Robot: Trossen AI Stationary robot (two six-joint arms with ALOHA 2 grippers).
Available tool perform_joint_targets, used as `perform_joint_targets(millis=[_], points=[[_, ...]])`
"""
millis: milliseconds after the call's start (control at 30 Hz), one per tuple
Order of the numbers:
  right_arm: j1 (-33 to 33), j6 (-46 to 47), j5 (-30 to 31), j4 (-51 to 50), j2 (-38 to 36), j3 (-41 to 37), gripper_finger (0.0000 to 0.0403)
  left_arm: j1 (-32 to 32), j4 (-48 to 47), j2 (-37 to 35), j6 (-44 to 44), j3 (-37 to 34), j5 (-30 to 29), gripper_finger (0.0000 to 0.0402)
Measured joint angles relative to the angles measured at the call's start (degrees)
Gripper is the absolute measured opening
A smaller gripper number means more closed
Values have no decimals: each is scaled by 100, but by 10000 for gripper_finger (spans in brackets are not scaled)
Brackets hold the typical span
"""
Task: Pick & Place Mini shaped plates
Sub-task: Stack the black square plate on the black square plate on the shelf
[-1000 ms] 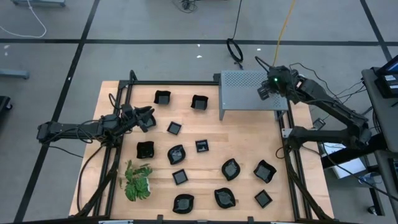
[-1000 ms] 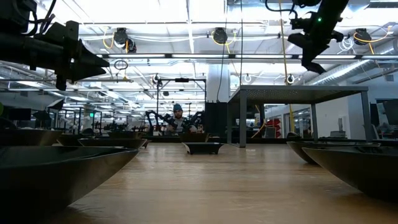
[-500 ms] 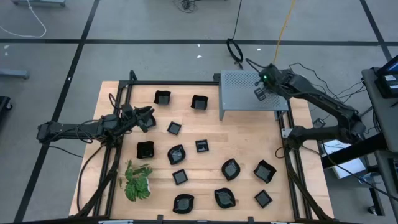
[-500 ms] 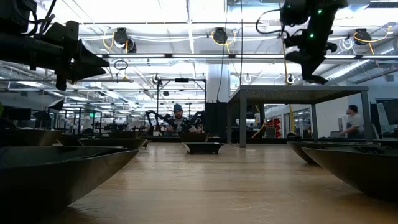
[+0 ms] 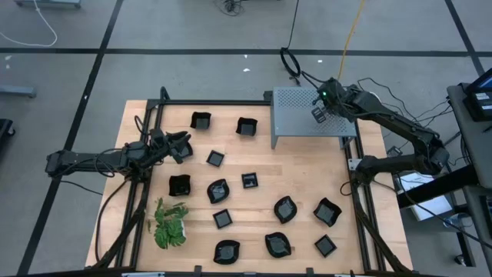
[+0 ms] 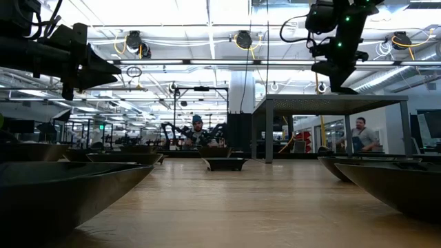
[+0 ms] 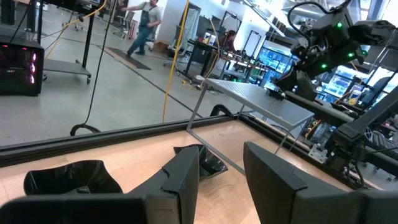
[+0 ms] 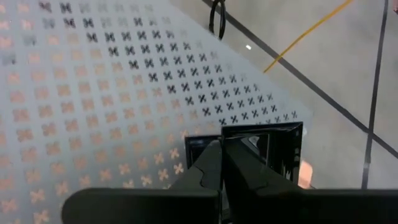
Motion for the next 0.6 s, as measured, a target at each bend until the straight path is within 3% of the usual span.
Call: perform_joint_targets(millis=[400,600], points=[[2,63,-19,-160,0,0,0,-1,0,0,0,-2,-1,129],[2,63,-17,-160,0,0,20,0,0,0,0,-1,-2,129]])
